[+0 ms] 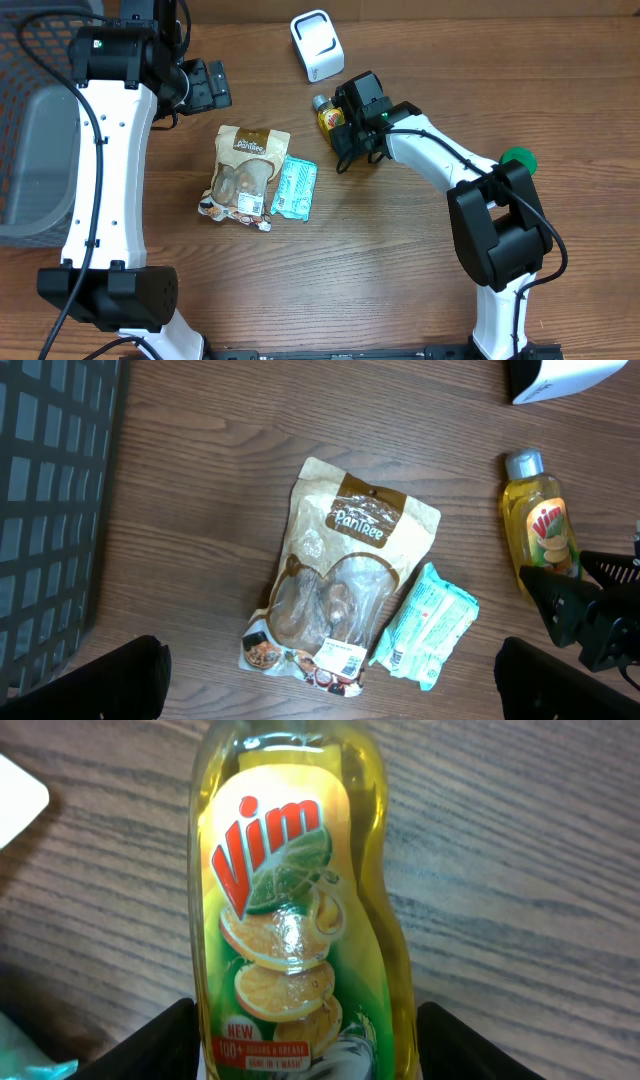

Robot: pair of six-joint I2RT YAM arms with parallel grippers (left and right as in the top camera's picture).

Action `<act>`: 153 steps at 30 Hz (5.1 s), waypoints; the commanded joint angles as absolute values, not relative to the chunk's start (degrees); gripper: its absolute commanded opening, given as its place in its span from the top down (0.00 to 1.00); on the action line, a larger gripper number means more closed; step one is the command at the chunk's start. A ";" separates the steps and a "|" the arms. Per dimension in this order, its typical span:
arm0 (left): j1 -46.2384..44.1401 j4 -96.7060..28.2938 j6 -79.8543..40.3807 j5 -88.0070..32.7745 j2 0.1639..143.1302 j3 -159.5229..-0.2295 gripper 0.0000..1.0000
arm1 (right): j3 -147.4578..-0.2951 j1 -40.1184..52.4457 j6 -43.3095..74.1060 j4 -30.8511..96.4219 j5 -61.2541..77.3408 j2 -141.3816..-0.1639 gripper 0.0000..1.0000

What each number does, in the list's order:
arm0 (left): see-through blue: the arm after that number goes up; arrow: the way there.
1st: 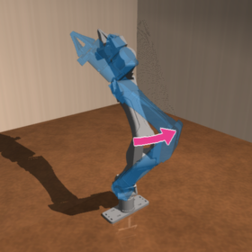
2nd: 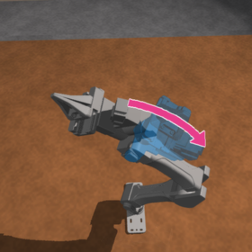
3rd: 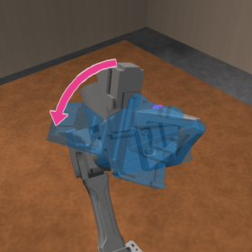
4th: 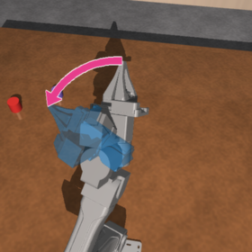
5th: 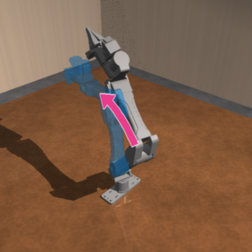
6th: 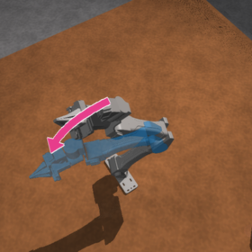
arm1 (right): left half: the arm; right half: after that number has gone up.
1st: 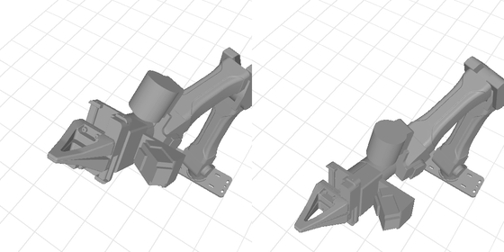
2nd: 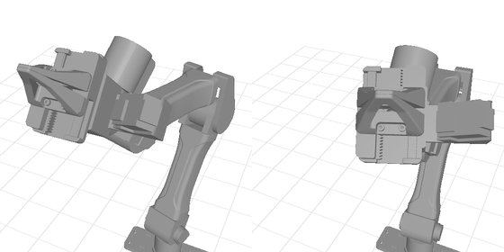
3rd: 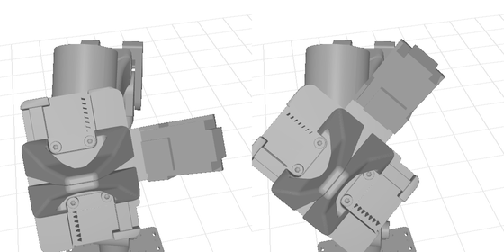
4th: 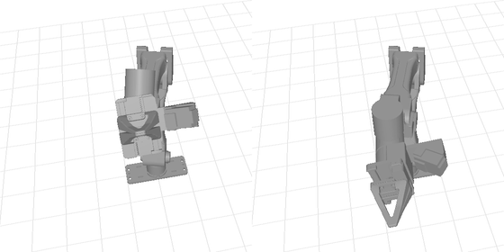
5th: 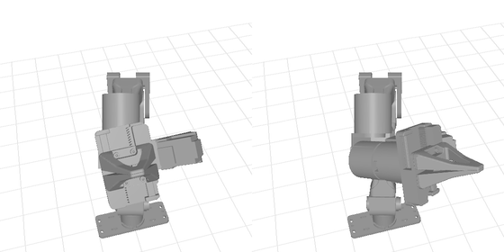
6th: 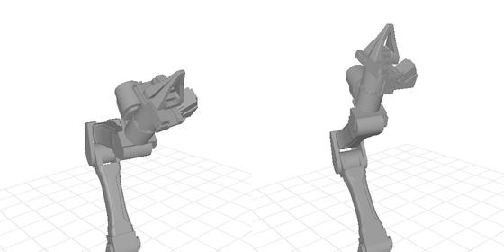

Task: Scan the item barcode

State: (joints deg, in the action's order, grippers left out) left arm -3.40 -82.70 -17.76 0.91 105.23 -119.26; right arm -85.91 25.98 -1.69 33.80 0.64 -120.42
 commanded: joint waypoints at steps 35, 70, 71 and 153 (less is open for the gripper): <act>-3.77 -82.48 -17.12 0.60 105.32 -120.11 0.00 | -87.74 26.28 6.57 67.02 1.17 -120.55 0.34; -3.77 -82.48 -17.12 0.60 105.32 -120.11 0.00 | -100.73 28.49 1.61 55.44 -3.81 -121.69 0.33; -3.77 -82.48 -17.12 0.60 105.32 -120.11 0.00 | -100.29 28.51 1.61 55.02 -3.81 -122.04 0.33; -3.77 -82.48 -17.12 0.60 105.32 -120.11 0.00 | -98.39 28.82 1.74 50.22 -8.99 -127.00 0.79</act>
